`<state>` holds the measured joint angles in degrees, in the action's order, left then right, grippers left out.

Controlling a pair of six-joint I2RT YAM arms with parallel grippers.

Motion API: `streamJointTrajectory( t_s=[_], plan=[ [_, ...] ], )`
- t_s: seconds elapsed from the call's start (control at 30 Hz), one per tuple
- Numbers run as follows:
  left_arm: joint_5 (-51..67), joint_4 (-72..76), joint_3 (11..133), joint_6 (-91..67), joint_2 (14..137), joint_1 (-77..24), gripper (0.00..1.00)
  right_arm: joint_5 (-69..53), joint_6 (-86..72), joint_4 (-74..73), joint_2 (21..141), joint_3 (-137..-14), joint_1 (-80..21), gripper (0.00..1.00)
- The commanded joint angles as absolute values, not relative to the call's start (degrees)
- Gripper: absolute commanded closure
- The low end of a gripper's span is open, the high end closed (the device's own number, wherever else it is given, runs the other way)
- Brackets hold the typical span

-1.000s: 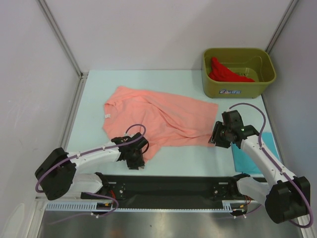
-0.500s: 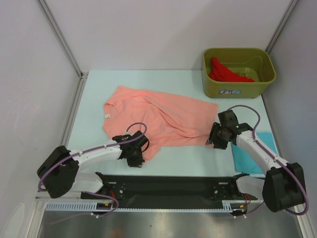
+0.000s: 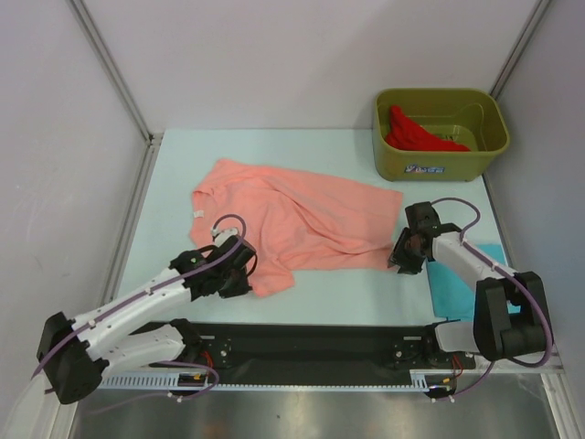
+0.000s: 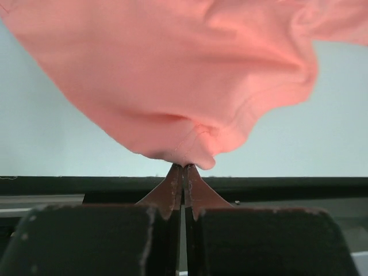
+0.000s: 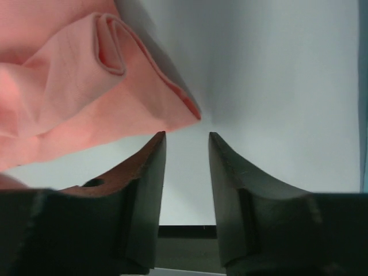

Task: Fold and stack the t-shirts
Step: Flatten the tshirt out

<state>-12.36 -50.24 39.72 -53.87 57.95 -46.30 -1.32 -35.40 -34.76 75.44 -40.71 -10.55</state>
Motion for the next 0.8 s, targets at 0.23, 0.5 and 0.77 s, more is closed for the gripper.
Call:
streamJointTrajectory(
  t_s=[0.23,0.5,0.77],
  plan=[
    [-14.94,-54.76,44.47,-50.45,55.63,-45.88,1.00,-1.15,-35.51,-27.95,80.24,-38.41,-9.05,0.55],
    [-16.70,-56.51,47.46,-48.87,55.02,-45.88,1.00,-3.86,-36.64,-23.56,81.47,-35.51,-8.70,0.67],
    [-20.21,-60.19,52.98,-48.43,54.58,-45.53,1.00,-2.99,-39.20,-28.90,75.86,-37.26,-8.96,1.00]
  ],
)
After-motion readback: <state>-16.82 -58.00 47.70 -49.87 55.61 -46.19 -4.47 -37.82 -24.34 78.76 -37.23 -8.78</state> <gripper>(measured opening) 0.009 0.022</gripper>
